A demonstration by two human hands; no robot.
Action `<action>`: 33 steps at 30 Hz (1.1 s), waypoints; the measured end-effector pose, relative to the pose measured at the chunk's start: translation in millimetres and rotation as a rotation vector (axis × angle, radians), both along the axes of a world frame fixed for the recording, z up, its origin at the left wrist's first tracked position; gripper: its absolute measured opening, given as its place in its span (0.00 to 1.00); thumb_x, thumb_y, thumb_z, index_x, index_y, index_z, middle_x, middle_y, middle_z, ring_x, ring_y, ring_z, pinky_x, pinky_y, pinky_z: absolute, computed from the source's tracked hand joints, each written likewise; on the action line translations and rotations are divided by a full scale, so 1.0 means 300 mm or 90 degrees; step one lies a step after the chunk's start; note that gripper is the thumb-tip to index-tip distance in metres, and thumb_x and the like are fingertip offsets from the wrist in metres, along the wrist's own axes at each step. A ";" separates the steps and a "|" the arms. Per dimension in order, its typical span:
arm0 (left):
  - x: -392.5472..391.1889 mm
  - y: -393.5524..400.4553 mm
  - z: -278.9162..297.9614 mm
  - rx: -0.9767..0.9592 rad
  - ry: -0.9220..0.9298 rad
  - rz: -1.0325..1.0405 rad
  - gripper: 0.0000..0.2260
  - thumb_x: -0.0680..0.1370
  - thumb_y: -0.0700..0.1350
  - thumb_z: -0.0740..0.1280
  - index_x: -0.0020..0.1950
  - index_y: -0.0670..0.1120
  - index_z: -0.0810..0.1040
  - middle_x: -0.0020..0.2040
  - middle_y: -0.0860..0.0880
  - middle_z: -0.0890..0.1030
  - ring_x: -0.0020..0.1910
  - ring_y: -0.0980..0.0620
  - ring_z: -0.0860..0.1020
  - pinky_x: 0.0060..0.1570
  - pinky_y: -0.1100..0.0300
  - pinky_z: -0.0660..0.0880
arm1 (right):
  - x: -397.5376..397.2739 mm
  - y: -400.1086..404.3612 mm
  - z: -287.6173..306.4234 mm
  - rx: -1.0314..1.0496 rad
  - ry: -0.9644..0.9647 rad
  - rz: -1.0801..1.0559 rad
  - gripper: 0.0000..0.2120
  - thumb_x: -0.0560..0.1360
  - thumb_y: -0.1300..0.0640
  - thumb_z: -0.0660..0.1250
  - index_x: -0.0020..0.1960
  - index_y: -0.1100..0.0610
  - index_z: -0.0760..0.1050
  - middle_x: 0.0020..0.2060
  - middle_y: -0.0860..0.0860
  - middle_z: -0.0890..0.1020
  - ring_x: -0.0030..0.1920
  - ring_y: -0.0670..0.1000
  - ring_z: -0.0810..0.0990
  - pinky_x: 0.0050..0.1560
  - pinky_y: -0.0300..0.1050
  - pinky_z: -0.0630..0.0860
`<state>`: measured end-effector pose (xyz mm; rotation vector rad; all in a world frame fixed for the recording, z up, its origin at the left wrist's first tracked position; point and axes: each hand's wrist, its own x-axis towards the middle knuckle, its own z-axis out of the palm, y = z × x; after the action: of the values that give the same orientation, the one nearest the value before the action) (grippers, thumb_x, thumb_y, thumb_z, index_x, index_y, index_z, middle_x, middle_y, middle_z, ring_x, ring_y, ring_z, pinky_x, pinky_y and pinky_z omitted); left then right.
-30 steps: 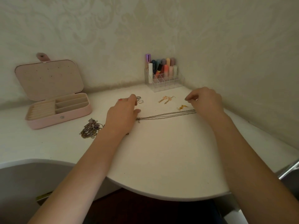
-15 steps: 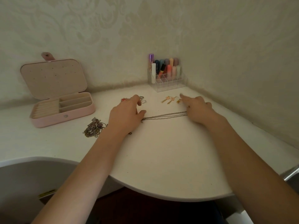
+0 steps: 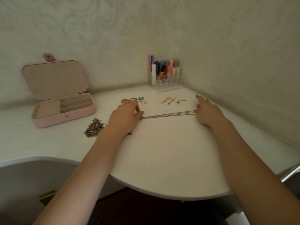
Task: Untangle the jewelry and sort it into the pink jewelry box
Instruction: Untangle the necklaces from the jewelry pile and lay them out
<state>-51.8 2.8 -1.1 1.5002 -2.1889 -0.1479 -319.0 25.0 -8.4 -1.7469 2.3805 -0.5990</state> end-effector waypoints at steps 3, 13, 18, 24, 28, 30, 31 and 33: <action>-0.003 -0.001 0.000 -0.011 0.002 0.004 0.08 0.80 0.50 0.60 0.52 0.46 0.73 0.44 0.50 0.72 0.48 0.45 0.75 0.48 0.50 0.73 | -0.004 -0.005 -0.010 -0.034 -0.024 -0.003 0.21 0.83 0.58 0.48 0.76 0.54 0.57 0.71 0.61 0.66 0.73 0.59 0.62 0.72 0.53 0.58; 0.014 -0.002 0.021 0.125 0.147 -0.095 0.08 0.71 0.51 0.74 0.41 0.49 0.78 0.38 0.54 0.77 0.34 0.60 0.72 0.34 0.73 0.67 | -0.023 -0.018 0.001 -0.118 0.044 -0.081 0.11 0.79 0.59 0.58 0.61 0.58 0.70 0.56 0.62 0.77 0.59 0.63 0.74 0.55 0.53 0.71; 0.018 -0.007 0.021 0.089 0.172 -0.103 0.01 0.73 0.43 0.72 0.43 0.46 0.82 0.37 0.55 0.75 0.35 0.60 0.71 0.34 0.75 0.66 | -0.041 -0.028 -0.010 -0.174 0.016 -0.110 0.10 0.79 0.62 0.60 0.58 0.61 0.73 0.52 0.66 0.77 0.57 0.64 0.74 0.53 0.52 0.70; 0.010 -0.016 0.008 0.042 0.153 -0.101 0.02 0.74 0.38 0.68 0.43 0.44 0.80 0.35 0.56 0.73 0.35 0.59 0.70 0.36 0.73 0.66 | -0.047 -0.040 -0.002 -0.260 -0.051 -0.138 0.06 0.75 0.65 0.64 0.51 0.63 0.77 0.50 0.64 0.79 0.52 0.63 0.76 0.50 0.50 0.70; 0.014 -0.022 0.003 0.003 0.107 -0.063 0.06 0.73 0.38 0.66 0.47 0.46 0.79 0.42 0.53 0.76 0.44 0.51 0.74 0.47 0.62 0.72 | -0.014 -0.039 0.024 -0.302 -0.026 -0.083 0.12 0.76 0.69 0.59 0.55 0.64 0.77 0.53 0.63 0.79 0.54 0.61 0.76 0.51 0.48 0.69; 0.006 -0.014 0.007 -0.026 0.108 -0.074 0.11 0.75 0.39 0.66 0.57 0.45 0.79 0.53 0.48 0.78 0.55 0.48 0.74 0.57 0.58 0.69 | 0.032 -0.040 0.025 -0.246 0.021 -0.037 0.13 0.81 0.61 0.55 0.56 0.66 0.75 0.54 0.64 0.79 0.56 0.62 0.75 0.55 0.51 0.68; -0.003 -0.001 0.013 -0.007 0.123 -0.101 0.14 0.77 0.40 0.64 0.63 0.44 0.76 0.61 0.47 0.77 0.62 0.48 0.72 0.62 0.60 0.65 | 0.051 -0.039 0.018 -0.178 0.042 -0.030 0.17 0.83 0.55 0.52 0.59 0.66 0.73 0.58 0.64 0.77 0.60 0.62 0.74 0.60 0.53 0.67; -0.023 0.021 0.012 0.083 0.078 -0.188 0.20 0.81 0.47 0.58 0.72 0.42 0.66 0.73 0.47 0.67 0.73 0.50 0.62 0.71 0.60 0.54 | 0.061 -0.041 -0.004 -0.012 0.083 -0.040 0.27 0.82 0.46 0.43 0.71 0.64 0.63 0.71 0.60 0.67 0.73 0.56 0.62 0.72 0.60 0.52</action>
<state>-58.7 9.0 2.6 1.1894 -2.3242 -0.4751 -300.7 12.9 -9.5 -1.7770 2.5334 -0.5328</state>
